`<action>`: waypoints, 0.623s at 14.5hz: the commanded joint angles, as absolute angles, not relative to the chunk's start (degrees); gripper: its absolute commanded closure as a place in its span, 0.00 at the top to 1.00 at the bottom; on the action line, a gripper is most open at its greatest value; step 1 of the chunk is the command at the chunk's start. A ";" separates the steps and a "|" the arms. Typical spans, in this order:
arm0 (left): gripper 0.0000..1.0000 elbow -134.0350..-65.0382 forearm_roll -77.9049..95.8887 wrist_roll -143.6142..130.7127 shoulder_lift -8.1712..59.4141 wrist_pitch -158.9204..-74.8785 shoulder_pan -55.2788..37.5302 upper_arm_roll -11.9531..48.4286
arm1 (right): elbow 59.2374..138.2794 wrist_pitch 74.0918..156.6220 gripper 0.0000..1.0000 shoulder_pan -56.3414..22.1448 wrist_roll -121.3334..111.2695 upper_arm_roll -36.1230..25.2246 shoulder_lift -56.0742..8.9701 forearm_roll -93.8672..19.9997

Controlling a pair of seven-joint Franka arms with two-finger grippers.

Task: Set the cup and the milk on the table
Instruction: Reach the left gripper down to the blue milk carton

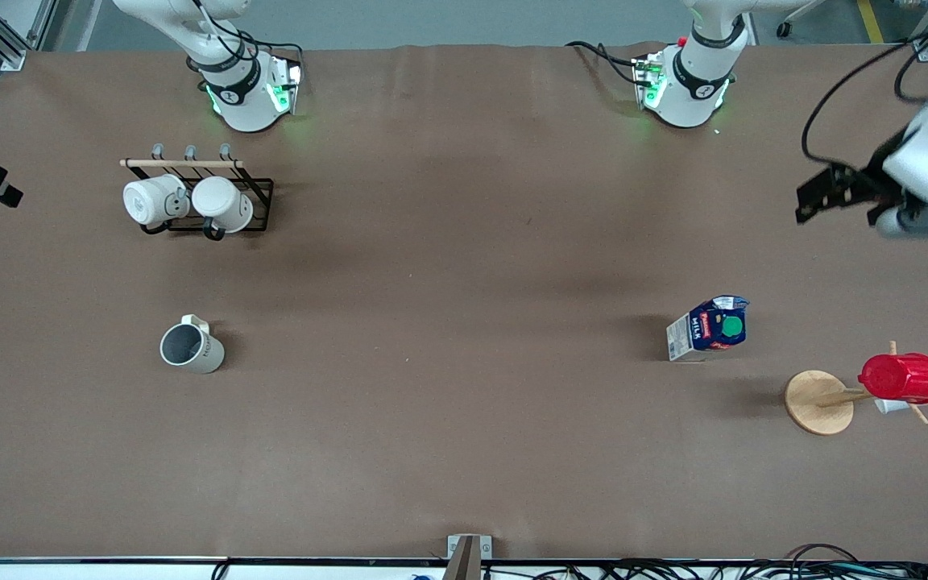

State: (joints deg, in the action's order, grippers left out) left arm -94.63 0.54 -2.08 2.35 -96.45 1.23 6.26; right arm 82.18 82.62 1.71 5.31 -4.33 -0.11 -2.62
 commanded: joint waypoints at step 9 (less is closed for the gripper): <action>1.00 -101.77 -0.35 -5.79 16.96 -118.90 -1.05 7.12 | 81.91 81.83 1.00 2.20 4.75 -4.04 -0.09 -2.11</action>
